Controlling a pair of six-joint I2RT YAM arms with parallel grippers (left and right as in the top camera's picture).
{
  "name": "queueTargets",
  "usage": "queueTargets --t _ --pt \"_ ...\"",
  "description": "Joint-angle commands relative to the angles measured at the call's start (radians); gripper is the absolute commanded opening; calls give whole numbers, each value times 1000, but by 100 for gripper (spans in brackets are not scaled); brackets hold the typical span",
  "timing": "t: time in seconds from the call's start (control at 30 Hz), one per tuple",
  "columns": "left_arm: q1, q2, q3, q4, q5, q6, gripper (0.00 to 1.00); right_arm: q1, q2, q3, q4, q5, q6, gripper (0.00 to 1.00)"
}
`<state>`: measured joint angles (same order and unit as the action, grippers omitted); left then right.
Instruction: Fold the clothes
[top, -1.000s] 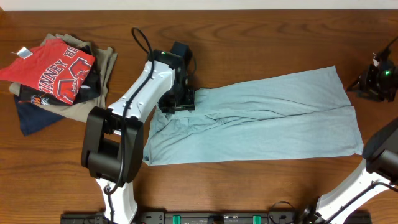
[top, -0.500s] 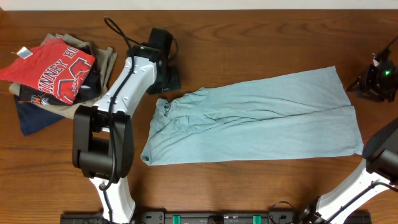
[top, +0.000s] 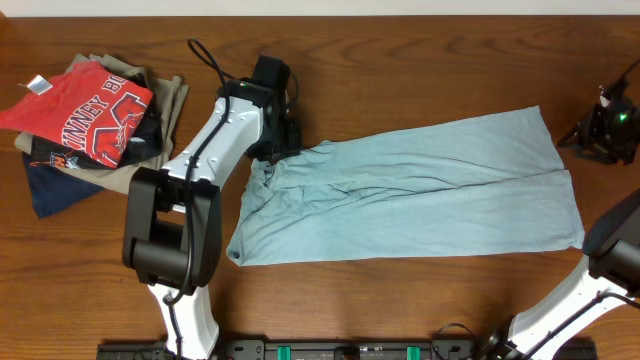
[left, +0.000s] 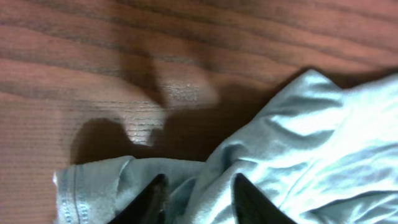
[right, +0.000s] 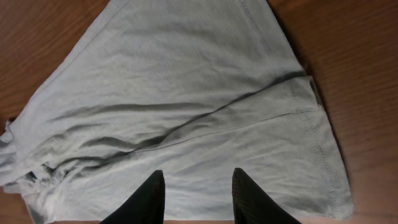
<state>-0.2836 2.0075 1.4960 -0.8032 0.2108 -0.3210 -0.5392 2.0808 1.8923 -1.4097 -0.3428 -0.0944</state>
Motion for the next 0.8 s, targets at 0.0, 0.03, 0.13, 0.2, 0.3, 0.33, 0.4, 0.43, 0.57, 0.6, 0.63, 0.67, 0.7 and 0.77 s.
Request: queueTargets --t 0.0,0.03,0.13,0.2,0.3,0.33,0.4,0.43,0.57,0.6,0.63,0.67,0.7,0.77 --pt "2 16 -9 -3 6 9 32 10 5 17 -1 -2 11 34" --pt "1 18 -12 -3 6 9 32 10 5 17 -1 -2 11 34" --pt "2 28 -20 -3 6 9 31 10 5 17 -3 -2 11 34" --pt "2 37 -20 -11 6 9 22 10 5 17 -5 -2 11 34" --pt "2 39 -20 -18 6 9 6 10 5 17 -4 -2 11 33" --pt "2 39 -20 -18 6 10 6 10 5 17 -4 -2 11 34" --pt "2 39 -19 -21 6 9 6 10 5 17 -4 -2 11 34" --pt "2 39 -19 -21 6 10 6 10 5 17 -2 -1 11 34" --pt "10 27 21 -21 6 10 6 12 5 17 25 -2 12 33" --pt "13 21 42 -21 6 10 6 16 5 17 42 -2 12 32" --pt "14 15 60 -20 6 10 6 20 5 17 58 -2 12 32" --pt "15 5 78 -19 6 10 6 26 5 17 80 -2 12 32" --pt "15 -6 92 -15 6 10 7 34 5 17 106 -1 12 32" --pt "15 -32 104 1 6 10 6 53 5 17 166 3 11 33"
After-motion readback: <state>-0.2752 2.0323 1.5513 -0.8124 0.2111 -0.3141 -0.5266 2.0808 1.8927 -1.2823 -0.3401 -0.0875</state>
